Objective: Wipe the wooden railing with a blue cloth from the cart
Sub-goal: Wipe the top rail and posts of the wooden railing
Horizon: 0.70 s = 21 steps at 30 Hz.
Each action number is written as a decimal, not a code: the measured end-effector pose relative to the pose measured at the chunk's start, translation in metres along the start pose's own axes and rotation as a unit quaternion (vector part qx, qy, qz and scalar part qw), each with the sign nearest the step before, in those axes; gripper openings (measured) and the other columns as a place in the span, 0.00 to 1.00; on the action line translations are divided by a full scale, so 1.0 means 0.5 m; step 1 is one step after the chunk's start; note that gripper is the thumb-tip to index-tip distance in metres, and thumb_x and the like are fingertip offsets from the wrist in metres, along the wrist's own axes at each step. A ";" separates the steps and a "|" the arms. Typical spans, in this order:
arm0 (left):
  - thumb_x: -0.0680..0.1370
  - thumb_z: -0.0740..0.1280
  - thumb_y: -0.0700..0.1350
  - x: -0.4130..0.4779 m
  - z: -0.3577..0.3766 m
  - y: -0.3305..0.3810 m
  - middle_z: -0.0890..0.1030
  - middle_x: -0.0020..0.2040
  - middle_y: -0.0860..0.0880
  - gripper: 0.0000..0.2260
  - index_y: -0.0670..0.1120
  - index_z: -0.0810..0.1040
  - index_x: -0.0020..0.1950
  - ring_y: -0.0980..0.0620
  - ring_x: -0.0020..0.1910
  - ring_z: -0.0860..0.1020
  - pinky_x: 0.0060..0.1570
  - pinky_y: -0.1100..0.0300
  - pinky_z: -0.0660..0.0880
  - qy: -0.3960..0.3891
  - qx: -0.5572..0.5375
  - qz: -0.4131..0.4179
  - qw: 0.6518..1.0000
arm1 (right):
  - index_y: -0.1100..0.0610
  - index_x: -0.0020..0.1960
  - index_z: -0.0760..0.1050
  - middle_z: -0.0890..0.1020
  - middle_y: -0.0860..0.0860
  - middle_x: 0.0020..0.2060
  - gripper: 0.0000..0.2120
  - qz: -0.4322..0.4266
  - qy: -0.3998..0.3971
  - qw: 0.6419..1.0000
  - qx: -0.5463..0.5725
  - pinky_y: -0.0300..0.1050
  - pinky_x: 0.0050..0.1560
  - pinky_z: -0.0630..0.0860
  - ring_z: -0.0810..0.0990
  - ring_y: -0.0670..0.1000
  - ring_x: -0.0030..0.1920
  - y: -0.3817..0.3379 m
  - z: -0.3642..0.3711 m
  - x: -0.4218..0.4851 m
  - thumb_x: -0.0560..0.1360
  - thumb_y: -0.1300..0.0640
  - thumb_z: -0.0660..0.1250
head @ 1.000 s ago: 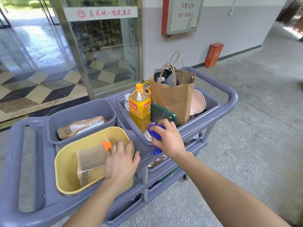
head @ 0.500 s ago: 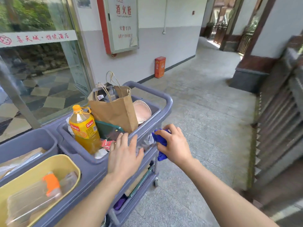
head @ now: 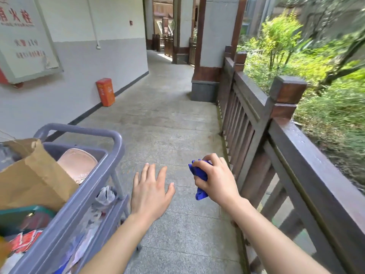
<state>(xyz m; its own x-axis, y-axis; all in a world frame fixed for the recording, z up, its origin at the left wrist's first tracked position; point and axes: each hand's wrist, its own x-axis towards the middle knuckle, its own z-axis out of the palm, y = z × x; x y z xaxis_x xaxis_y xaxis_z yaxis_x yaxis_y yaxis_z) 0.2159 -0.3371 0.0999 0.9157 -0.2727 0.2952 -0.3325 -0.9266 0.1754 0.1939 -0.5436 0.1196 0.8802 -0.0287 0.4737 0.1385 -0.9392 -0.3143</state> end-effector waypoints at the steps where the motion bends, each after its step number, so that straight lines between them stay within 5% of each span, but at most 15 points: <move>1: 0.76 0.50 0.61 0.018 0.010 0.015 0.73 0.72 0.37 0.31 0.46 0.73 0.72 0.38 0.74 0.67 0.71 0.39 0.65 -0.005 -0.005 0.020 1.000 | 0.45 0.53 0.76 0.73 0.48 0.51 0.15 0.019 0.010 1.000 -0.010 0.49 0.41 0.76 0.69 0.53 0.45 0.017 -0.010 -0.005 0.67 0.52 0.69; 9: 0.76 0.51 0.61 0.139 0.062 0.157 0.75 0.69 0.36 0.31 0.45 0.76 0.70 0.36 0.72 0.70 0.69 0.37 0.70 -0.050 -0.085 0.231 0.968 | 0.45 0.53 0.76 0.73 0.48 0.51 0.15 0.200 0.097 0.969 -0.112 0.47 0.40 0.74 0.69 0.53 0.46 0.106 -0.105 -0.080 0.67 0.52 0.68; 21: 0.76 0.52 0.60 0.083 0.088 0.439 0.76 0.69 0.38 0.30 0.45 0.76 0.70 0.37 0.72 0.71 0.69 0.37 0.70 -0.090 -0.165 0.489 0.852 | 0.45 0.56 0.76 0.73 0.48 0.53 0.16 0.421 0.191 0.855 -0.235 0.49 0.44 0.75 0.70 0.53 0.47 0.136 -0.279 -0.364 0.69 0.50 0.69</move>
<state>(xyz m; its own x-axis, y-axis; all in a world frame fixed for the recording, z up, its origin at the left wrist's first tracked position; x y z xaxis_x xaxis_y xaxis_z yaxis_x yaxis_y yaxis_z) 0.1912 -0.5630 0.1094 0.1746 -0.9354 0.3074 -0.9742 -0.1189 0.1917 -0.0201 -0.6501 0.1267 0.3535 -0.7877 0.5045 -0.7476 -0.5621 -0.3538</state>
